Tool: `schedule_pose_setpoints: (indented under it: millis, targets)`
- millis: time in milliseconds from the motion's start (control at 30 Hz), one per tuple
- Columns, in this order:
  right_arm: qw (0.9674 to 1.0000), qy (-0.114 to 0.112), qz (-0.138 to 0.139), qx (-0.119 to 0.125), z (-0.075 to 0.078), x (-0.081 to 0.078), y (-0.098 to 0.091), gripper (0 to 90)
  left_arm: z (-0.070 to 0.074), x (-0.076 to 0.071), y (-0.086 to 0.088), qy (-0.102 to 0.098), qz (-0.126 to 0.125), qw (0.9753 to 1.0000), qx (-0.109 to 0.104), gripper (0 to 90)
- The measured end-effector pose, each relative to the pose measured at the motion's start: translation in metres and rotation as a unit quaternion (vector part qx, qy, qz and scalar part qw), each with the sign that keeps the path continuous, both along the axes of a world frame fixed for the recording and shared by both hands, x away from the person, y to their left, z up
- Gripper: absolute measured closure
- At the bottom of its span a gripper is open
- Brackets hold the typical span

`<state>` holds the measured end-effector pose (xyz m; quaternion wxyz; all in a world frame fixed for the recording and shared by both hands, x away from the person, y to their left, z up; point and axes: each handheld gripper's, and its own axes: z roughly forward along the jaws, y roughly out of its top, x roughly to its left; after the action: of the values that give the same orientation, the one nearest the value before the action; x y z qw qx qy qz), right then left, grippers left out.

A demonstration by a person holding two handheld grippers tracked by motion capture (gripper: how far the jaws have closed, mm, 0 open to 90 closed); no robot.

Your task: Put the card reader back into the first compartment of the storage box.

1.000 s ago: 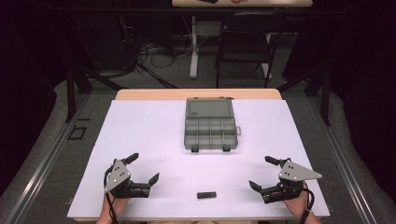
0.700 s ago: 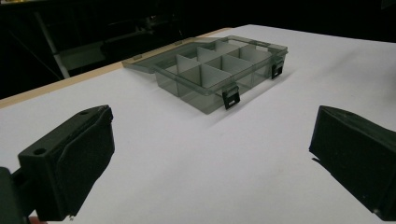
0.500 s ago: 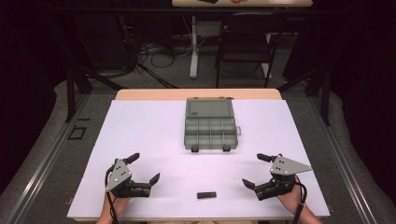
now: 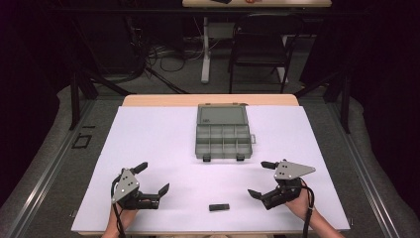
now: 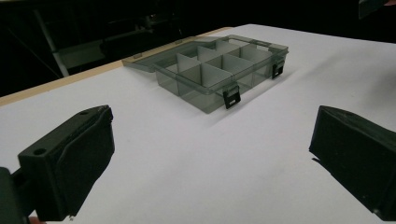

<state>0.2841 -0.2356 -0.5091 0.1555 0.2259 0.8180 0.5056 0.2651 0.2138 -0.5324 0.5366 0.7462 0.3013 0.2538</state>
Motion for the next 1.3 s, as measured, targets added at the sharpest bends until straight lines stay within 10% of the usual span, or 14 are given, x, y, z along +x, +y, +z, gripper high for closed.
schedule_pose_setpoints:
  millis: [733, 1300]
  targets:
    - [0.9966, 0.022, 0.074, -0.029, -0.004, 0.013, 0.032, 0.0, 0.001, 0.000, 0.001, 0.000, -0.003, 1.0000, -0.002, 0.0]
    - [0.9878, 0.044, 0.138, -0.058, -0.016, 0.016, 0.058, 0.0, 0.000, 0.000, 0.001, 0.001, -0.004, 1.0000, -0.001, 0.0]
